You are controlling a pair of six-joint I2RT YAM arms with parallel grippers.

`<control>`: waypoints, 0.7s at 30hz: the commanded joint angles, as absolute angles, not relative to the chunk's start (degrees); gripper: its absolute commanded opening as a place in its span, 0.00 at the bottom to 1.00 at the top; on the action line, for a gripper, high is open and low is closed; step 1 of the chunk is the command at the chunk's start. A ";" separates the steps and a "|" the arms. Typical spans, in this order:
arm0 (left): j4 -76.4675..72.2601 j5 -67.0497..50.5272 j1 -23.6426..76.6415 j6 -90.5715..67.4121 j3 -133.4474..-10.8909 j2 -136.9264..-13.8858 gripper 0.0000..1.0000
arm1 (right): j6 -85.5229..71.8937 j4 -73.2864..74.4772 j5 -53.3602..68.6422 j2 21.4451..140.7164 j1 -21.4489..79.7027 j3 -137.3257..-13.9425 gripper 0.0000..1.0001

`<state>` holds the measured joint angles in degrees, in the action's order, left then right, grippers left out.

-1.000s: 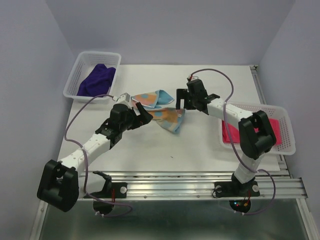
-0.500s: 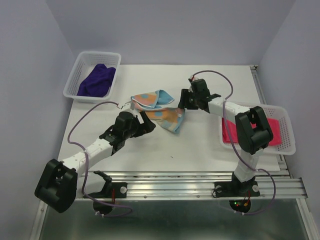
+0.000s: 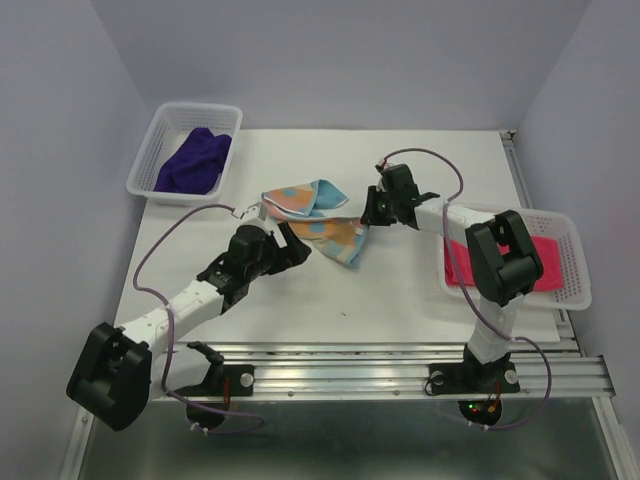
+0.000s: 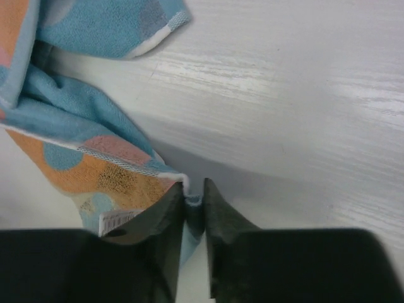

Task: Fold and stack the towels
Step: Flatten out the crumpled towel

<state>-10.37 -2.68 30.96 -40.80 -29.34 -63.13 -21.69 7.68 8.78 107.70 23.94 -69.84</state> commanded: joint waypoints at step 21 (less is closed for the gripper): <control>-16.79 -2.99 38.40 -35.07 -39.28 -79.62 0.99 | -30.58 2.56 13.44 94.48 14.25 -72.69 0.01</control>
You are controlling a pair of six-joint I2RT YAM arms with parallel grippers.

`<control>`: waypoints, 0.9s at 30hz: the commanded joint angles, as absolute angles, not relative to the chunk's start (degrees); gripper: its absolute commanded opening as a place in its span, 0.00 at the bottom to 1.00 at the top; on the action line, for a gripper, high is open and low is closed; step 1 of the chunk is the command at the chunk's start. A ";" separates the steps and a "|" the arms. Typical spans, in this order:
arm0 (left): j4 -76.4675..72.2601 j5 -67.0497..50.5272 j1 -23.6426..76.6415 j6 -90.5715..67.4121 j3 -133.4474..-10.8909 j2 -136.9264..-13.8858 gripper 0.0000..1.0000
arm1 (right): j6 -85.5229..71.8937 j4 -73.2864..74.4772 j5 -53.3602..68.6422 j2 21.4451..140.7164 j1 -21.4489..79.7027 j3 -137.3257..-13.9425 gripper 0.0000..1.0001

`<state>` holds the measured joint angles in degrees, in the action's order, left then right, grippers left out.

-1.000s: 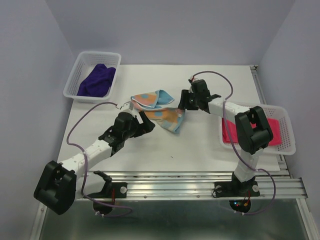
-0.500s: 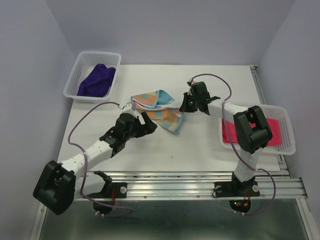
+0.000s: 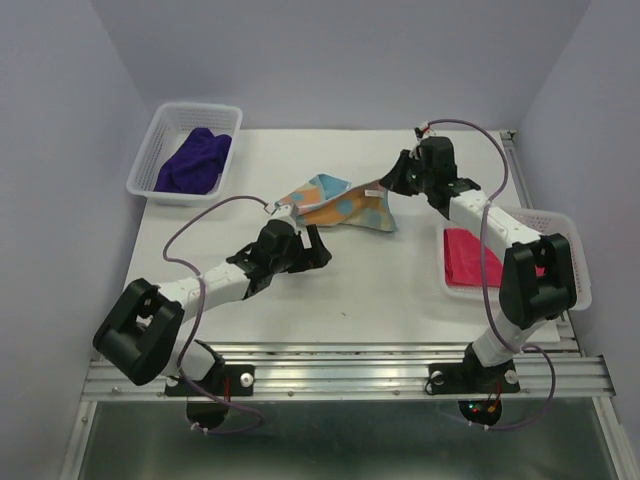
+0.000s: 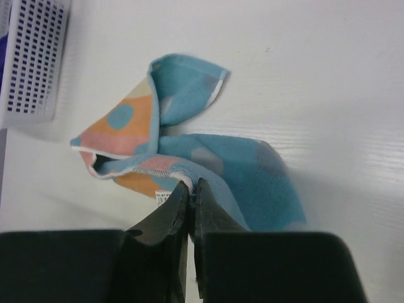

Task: Fold and stack the towels
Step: Flatten out the crumpled towel

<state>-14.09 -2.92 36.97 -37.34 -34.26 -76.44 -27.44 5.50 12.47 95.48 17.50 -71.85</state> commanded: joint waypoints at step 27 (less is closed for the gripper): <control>24.00 17.06 38.94 -63.71 -22.33 -29.38 0.99 | -22.15 13.44 -4.65 97.81 61.23 -66.79 0.50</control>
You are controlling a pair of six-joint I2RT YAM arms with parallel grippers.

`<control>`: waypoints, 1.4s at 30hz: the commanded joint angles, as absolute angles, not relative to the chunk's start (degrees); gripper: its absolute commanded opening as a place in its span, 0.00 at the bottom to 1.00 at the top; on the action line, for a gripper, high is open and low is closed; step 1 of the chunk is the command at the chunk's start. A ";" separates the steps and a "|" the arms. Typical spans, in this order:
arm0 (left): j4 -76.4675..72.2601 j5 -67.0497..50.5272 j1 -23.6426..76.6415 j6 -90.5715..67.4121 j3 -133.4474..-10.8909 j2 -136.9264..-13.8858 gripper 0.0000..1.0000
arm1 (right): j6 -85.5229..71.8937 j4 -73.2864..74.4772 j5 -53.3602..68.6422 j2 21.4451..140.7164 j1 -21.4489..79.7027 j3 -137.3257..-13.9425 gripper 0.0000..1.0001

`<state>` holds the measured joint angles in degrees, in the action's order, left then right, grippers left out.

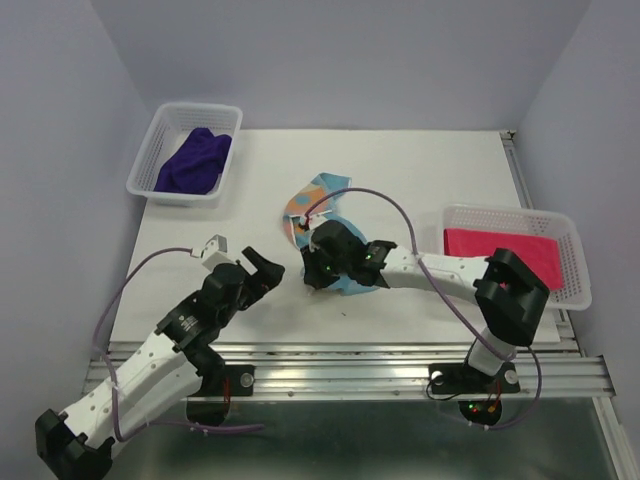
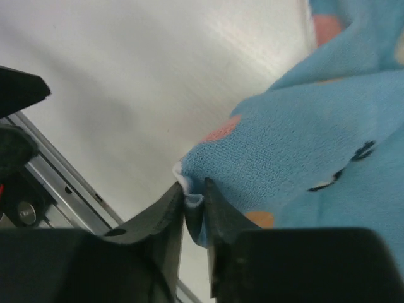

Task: Fold and stack the towels
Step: Flatten out the crumpled towel

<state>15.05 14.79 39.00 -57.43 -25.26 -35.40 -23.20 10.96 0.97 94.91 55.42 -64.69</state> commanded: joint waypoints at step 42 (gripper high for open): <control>25.76 14.07 55.99 -58.01 -44.29 -86.30 0.68 | -33.66 16.00 -15.03 79.37 38.41 -45.97 1.00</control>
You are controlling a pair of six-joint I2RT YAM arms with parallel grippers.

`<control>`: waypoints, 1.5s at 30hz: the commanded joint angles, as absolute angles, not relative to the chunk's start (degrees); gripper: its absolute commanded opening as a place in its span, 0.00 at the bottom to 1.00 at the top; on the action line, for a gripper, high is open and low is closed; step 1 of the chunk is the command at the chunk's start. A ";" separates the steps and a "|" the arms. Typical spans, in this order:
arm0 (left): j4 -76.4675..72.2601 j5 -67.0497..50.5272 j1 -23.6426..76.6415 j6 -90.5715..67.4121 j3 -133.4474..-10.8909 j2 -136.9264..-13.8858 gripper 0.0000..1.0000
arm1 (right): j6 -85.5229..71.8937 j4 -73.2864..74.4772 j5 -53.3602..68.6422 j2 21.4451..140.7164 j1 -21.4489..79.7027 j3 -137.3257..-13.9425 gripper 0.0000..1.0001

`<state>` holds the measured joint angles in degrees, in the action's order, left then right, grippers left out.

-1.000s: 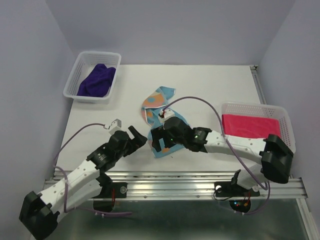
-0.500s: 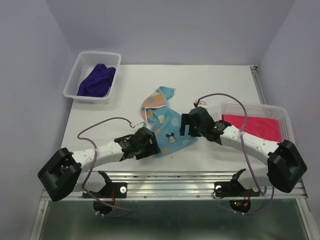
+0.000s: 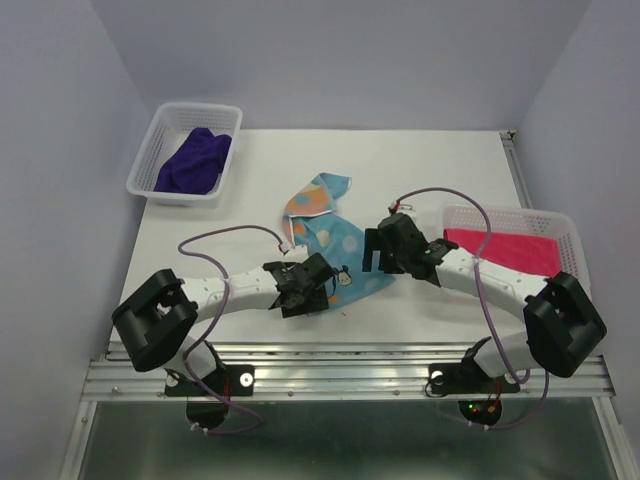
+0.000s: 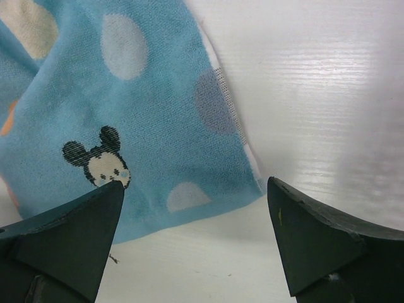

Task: Fold and stack the towels
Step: Flatten out the crumpled towel

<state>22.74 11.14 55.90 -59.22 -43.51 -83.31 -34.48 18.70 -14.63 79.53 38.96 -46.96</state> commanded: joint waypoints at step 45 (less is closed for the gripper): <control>31.38 22.94 58.97 -63.72 -43.77 -81.21 0.00 | -29.71 20.12 -6.15 85.96 36.91 -45.62 0.82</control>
<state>31.42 21.47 59.13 -62.76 -44.84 -82.59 -30.59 19.09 -7.79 85.41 36.47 -46.02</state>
